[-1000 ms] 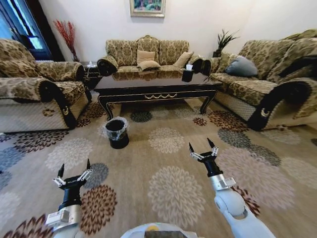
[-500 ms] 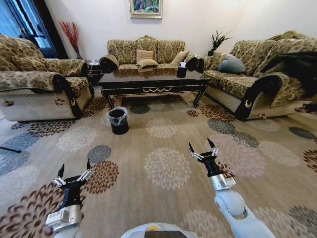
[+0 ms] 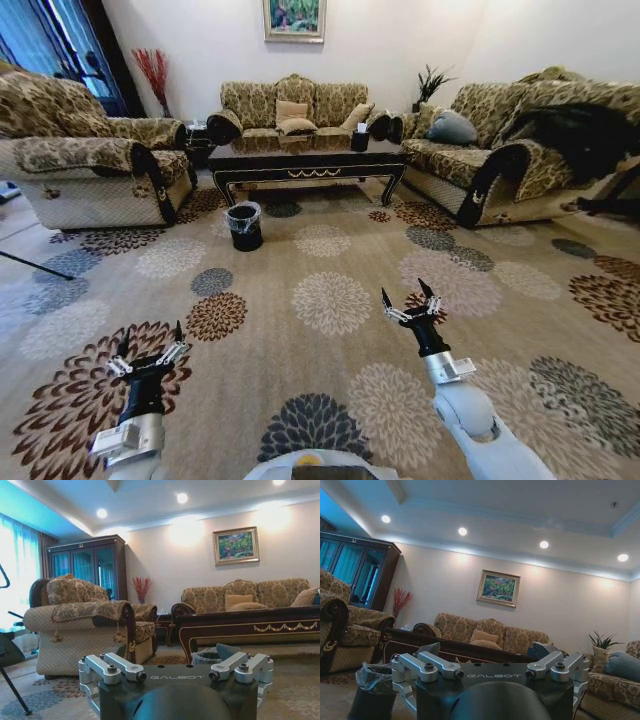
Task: Move to the front of the table and pick up the trash from the floor, then place it into the trash bin.
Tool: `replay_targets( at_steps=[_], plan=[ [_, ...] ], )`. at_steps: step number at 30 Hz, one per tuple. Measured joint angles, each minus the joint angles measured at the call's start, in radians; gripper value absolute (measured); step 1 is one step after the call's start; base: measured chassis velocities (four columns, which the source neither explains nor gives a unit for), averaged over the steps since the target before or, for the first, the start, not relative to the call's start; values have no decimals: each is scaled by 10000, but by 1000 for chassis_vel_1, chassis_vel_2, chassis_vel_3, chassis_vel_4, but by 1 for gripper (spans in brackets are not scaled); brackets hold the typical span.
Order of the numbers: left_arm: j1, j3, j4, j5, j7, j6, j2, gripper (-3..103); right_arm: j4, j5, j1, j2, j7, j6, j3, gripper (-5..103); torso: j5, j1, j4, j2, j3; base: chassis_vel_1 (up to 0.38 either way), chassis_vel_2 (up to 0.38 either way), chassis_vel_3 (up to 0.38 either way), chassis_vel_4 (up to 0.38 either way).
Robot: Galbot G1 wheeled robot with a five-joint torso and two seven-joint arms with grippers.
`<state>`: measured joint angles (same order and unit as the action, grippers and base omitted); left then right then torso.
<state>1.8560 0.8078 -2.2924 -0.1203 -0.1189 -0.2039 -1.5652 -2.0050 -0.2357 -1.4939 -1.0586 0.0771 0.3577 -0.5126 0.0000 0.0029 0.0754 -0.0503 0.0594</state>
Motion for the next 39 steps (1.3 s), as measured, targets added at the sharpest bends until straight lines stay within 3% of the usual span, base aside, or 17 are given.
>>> replay_targets(
  at_steps=[13, 39],
  plan=[
    [2, 1, 1, 0, 1, 2, 0, 100, 1, 0, -2, 0, 0, 0, 0, 100, 0, 11, -2, -72, 58, -13, 12, 18, -15],
    [3, 2, 1, 0, 0, 2, 0, 100, 0, 0, -3, -1, 0, 0, 0, 100, 0, 232, -2, -1184, 950, 0, 0, 0, 0]
  ],
)
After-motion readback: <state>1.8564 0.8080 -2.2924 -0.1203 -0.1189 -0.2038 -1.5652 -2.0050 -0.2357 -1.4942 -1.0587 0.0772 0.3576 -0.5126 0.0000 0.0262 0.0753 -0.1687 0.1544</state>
